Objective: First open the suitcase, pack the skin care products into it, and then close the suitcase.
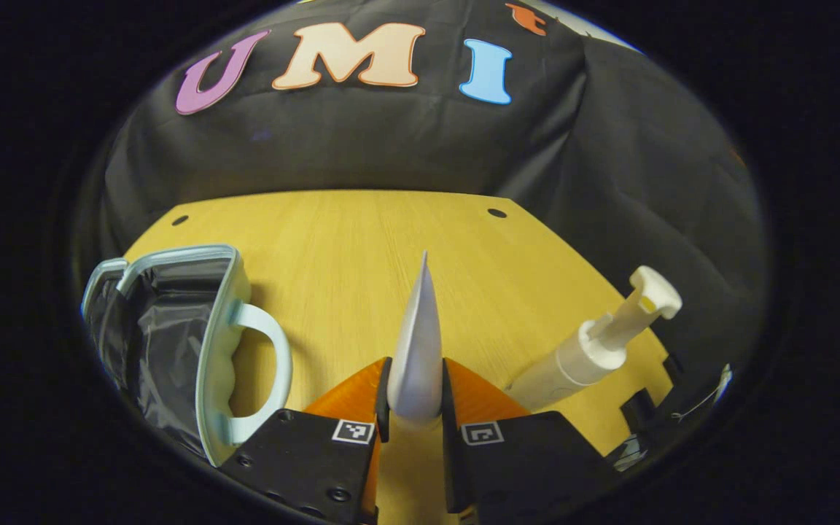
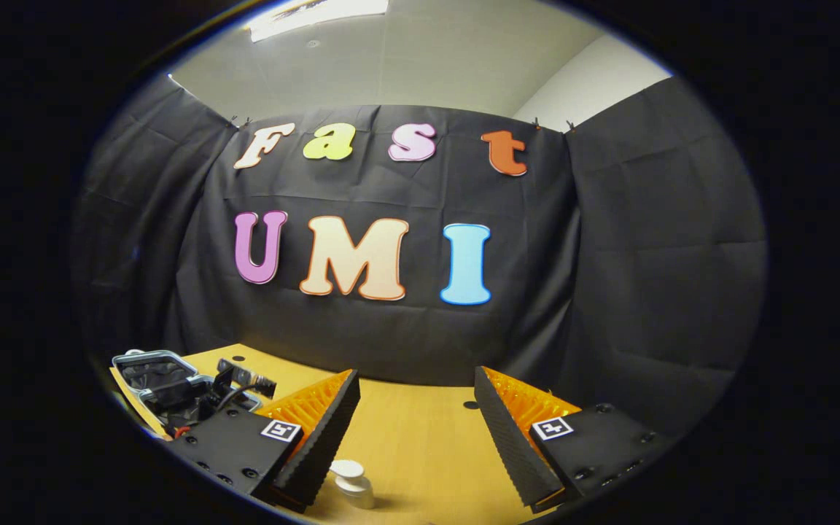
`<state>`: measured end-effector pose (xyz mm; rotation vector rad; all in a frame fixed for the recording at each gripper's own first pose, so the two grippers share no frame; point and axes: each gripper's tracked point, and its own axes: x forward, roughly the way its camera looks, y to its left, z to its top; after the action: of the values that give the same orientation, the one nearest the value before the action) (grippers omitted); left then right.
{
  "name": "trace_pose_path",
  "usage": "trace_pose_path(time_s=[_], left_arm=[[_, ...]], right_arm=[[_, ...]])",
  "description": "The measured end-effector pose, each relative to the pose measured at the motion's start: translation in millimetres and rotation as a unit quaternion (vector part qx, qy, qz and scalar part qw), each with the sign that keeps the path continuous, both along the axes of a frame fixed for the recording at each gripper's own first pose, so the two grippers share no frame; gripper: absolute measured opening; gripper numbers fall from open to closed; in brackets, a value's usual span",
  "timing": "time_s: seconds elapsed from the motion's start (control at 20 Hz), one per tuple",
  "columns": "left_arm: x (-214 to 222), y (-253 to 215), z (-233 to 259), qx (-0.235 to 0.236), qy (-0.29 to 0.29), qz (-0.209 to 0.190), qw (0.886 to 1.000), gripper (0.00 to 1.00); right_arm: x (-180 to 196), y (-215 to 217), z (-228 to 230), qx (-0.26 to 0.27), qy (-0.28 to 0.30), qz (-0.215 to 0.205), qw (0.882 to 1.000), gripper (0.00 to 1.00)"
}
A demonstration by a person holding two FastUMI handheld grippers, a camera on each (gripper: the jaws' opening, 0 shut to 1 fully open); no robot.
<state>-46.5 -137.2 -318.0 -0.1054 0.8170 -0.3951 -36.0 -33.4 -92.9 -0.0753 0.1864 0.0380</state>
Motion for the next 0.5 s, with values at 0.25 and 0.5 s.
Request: trace_pose_path(time_s=[0.25,0.5], left_arm=[[16,17,63,0.005,-0.052,0.002,0.999,0.30],[29,39,124,0.011,-0.101,0.014,0.995,0.27]], right_arm=[[5,29,-62,0.013,0.045,0.031,0.998,0.99],[-5,53,-138,0.014,0.106,0.066,0.992,0.99]])
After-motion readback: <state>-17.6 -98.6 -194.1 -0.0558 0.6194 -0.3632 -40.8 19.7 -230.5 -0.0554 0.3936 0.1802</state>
